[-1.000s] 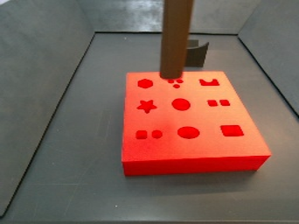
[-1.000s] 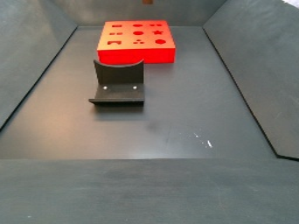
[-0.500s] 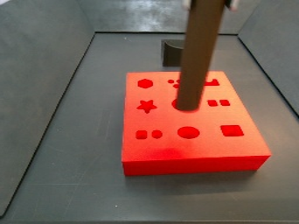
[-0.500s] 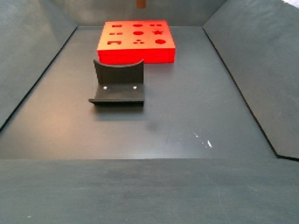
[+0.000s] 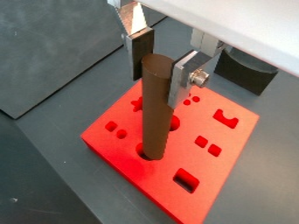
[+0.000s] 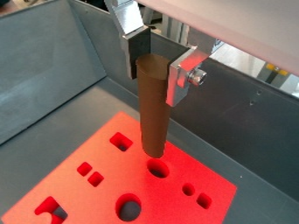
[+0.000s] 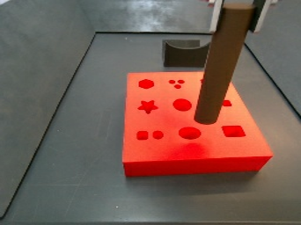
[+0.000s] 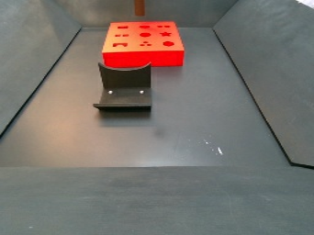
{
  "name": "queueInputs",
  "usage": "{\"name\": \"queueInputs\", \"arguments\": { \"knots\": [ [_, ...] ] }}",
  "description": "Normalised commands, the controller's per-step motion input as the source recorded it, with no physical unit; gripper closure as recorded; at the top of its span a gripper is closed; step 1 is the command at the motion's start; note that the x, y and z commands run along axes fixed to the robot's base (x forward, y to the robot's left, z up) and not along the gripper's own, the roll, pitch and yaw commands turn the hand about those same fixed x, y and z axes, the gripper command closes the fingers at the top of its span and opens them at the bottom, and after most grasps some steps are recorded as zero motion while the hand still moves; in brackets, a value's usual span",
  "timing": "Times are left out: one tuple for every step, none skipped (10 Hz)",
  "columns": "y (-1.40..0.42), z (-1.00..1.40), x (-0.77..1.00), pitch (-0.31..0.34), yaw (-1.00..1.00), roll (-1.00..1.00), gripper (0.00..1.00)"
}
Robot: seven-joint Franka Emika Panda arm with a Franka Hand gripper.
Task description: Insert the oval object.
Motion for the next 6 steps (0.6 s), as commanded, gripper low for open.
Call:
{"name": "queueInputs", "arguments": {
  "knots": [
    [0.00,-0.29,0.27,0.037,-0.07,0.35,1.00],
    [0.00,-0.20,0.00,0.041,0.00,0.40,1.00],
    [-0.02,-0.04,0.00,0.000,0.01,0.16,1.00],
    [0.00,0.00,0.00,0.000,0.00,0.06,1.00],
    [0.00,-0.03,-0.07,0.000,0.00,0.10,1.00],
    [-0.03,-0.07,-0.15,-0.014,0.00,0.11,1.00]
  ]
}}
